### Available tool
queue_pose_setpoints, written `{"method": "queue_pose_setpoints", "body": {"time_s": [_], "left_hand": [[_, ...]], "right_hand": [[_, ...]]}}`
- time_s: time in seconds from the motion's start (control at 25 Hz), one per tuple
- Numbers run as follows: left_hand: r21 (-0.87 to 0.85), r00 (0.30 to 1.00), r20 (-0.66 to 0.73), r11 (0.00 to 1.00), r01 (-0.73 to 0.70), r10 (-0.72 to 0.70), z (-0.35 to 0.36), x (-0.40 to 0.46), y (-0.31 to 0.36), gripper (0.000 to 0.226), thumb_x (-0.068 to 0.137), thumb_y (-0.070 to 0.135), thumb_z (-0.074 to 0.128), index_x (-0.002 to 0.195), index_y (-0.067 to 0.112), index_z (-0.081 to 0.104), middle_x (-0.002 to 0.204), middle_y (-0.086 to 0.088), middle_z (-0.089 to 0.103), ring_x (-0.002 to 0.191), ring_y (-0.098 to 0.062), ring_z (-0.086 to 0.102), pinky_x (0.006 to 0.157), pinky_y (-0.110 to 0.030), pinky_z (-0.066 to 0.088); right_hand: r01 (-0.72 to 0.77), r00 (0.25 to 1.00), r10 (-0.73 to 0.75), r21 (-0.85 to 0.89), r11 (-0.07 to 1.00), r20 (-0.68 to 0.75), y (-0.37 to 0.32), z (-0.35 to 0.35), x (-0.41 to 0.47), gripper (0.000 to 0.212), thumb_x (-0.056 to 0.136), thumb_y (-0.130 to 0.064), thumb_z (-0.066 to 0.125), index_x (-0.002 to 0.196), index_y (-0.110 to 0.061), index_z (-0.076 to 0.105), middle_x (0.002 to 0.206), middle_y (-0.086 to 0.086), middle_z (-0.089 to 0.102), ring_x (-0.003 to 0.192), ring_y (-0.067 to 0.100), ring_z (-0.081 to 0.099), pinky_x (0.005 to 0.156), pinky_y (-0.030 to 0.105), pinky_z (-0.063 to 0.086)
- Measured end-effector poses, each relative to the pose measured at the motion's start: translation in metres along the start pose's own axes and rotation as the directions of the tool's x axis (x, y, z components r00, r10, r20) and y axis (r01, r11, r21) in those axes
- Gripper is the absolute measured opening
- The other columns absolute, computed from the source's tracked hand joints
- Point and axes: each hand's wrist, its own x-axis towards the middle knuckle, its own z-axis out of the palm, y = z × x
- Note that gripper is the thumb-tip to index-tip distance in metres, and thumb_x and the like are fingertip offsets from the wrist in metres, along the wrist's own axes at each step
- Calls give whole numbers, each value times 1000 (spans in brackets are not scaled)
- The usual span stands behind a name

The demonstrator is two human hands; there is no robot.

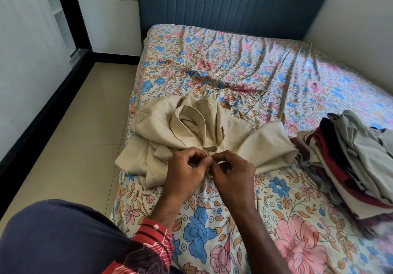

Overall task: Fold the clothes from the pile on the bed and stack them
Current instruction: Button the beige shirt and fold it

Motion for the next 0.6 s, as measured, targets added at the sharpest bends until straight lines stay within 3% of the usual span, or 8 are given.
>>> {"method": "queue_pose_setpoints", "body": {"time_s": [0.08, 0.2, 0.36, 0.52, 0.6], "left_hand": [[-22, 999, -31, 999, 41, -42, 1, 3, -3, 15, 95, 11, 69, 82, 11, 76, 74, -4, 73, 73, -18, 71, 71, -37, 61], [-158, 988, 6, 975, 154, -155, 2, 3, -5, 21, 101, 15, 62, 85, 9, 73, 78, -17, 72, 71, -24, 67, 66, -36, 56], [-187, 990, 24, 972, 142, -140, 6, 1, -4, 5, 98, 15, 65, 98, 14, 70, 86, -7, 75, 81, -16, 73, 71, -27, 59], [12, 999, 33, 1000, 18, -19, 1, 4, -2, 26, 91, 4, 72, 109, 19, 61, 95, 4, 72, 90, -2, 70, 74, -18, 58], [215, 995, 50, 972, -94, 85, -11, 7, -5, 29, 87, 2, 75, 102, 24, 63, 94, 11, 70, 89, 4, 67, 75, -13, 55]], "right_hand": [[15, 1000, -15, 9, 1000, 6, -1, 2, -1, 8, 86, -10, 81, 89, -17, 80, 76, -14, 75, 68, 4, 71, 63, 16, 55], [-56, 998, 50, 161, 985, 44, -2, 2, 3, 6, 89, -8, 78, 89, -14, 78, 76, -5, 75, 68, 7, 68, 64, 20, 53], [-188, 979, 143, 368, 911, 146, 0, -2, 4, 7, 96, -7, 69, 95, -10, 75, 83, 9, 73, 75, 18, 66, 68, 32, 56], [-238, 968, 182, 410, 881, 173, 7, -7, 3, 12, 94, -6, 72, 105, -11, 73, 96, 6, 76, 91, 19, 73, 80, 31, 60], [-102, 981, 67, 192, 976, 181, 16, -12, 7, 24, 84, -7, 83, 102, -16, 70, 97, -3, 75, 93, 14, 71, 79, 20, 55]]}}
